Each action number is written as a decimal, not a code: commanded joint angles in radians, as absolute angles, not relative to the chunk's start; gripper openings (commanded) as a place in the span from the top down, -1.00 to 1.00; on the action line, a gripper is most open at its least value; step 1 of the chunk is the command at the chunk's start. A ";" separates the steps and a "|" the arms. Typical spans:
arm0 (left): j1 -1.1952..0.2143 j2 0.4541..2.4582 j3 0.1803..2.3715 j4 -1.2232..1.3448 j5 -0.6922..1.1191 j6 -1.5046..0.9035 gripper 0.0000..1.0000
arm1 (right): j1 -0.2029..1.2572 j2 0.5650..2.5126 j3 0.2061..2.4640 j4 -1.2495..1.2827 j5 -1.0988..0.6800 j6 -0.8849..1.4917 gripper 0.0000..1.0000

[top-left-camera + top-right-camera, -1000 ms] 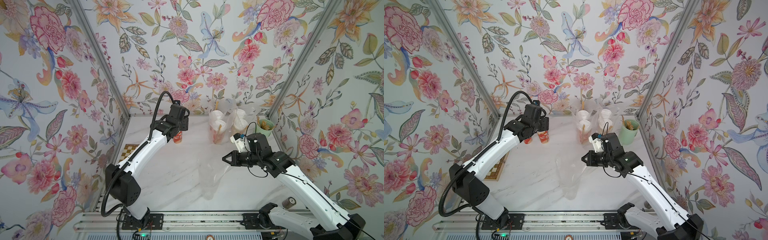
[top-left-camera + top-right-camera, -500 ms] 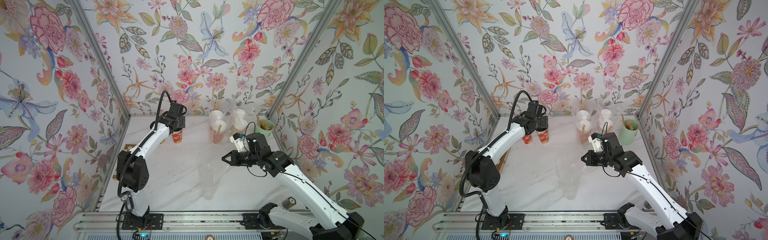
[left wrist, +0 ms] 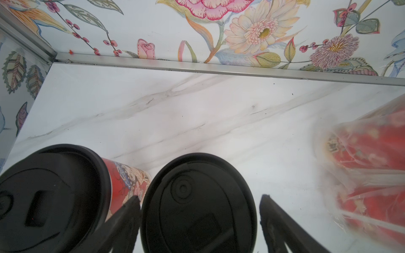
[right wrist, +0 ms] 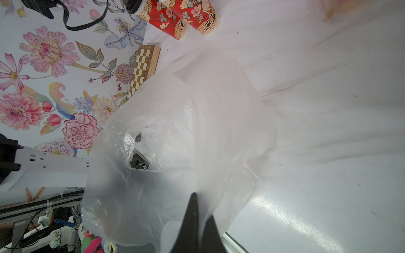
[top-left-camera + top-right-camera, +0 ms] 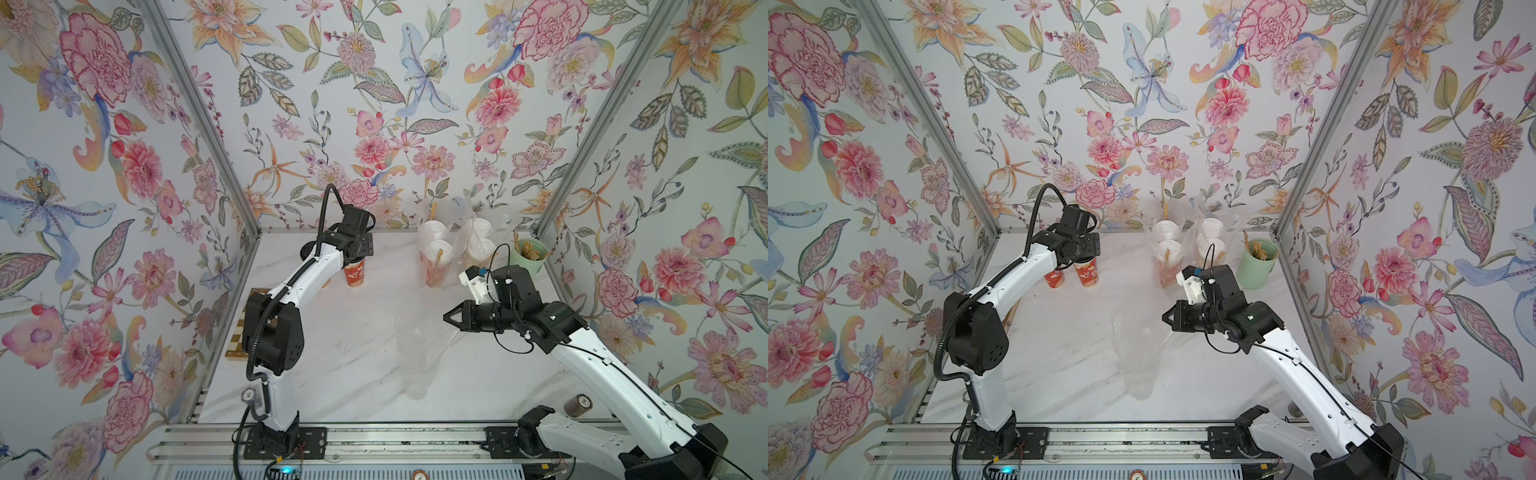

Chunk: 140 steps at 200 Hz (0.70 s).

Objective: Pack milk tea into plastic carrier bags
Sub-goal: Pick up the milk tea cup at the center of the board.

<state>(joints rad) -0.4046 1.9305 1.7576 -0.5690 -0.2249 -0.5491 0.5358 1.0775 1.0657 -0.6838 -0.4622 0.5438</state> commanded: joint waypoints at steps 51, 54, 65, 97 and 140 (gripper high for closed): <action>-0.393 1.947 1.758 -0.561 -0.229 -0.572 -0.64 | 0.542 1.072 1.075 -0.678 -0.457 0.556 1.00; -0.393 1.946 1.756 -0.561 -0.231 -0.571 -0.64 | 0.542 1.071 1.075 -0.679 -0.457 0.556 1.00; -0.394 1.946 1.754 -0.565 -0.239 -0.573 -0.64 | 0.542 1.072 1.075 -0.678 -0.457 0.556 1.00; -0.394 1.950 1.746 -0.566 -0.248 -0.578 -0.63 | 0.542 1.070 1.074 -0.679 -0.457 0.558 1.00; -0.396 1.956 1.737 -0.573 -0.263 -0.580 -0.66 | 0.542 1.069 1.071 -0.678 -0.456 0.557 1.00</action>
<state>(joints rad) -0.4038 1.9366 1.7546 -0.5602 -0.2260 -0.5659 0.5358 1.0771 1.0657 -0.6834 -0.4625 0.5507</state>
